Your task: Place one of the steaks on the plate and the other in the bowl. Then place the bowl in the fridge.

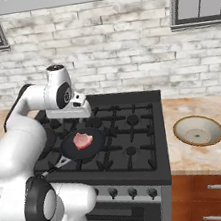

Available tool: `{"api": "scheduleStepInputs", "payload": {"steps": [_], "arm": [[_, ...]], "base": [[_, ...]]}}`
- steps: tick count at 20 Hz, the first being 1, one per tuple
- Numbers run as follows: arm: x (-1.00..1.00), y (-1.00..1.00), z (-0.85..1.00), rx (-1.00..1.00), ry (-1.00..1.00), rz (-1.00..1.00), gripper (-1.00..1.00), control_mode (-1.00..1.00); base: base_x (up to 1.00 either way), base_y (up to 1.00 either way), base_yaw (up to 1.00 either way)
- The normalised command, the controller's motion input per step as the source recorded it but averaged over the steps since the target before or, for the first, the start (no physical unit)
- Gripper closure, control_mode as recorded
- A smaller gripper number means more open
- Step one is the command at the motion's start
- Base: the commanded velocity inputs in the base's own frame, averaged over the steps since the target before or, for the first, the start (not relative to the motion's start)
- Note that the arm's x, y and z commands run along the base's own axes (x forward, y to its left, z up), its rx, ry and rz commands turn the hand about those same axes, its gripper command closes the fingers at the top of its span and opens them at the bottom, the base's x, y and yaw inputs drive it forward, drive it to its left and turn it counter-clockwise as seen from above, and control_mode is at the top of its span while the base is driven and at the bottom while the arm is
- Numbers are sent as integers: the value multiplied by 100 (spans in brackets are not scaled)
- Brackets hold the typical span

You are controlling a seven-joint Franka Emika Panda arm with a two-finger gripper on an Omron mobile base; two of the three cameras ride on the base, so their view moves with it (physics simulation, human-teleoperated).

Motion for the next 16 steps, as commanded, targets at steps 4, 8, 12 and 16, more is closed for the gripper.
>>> {"api": "scheduleStepInputs", "payload": {"steps": [4,8,12,16], "arm": [[11,3,-14,-2,8,0,-100,-100],[22,15,-29,0,0,-1,-100,-100],[4,5,-28,0,0,0,-100,-100],[0,0,-23,-1,0,0,-100,-100]], "base": [[0,0,0],[0,0,0],[0,0,0],[0,0,0]]}}
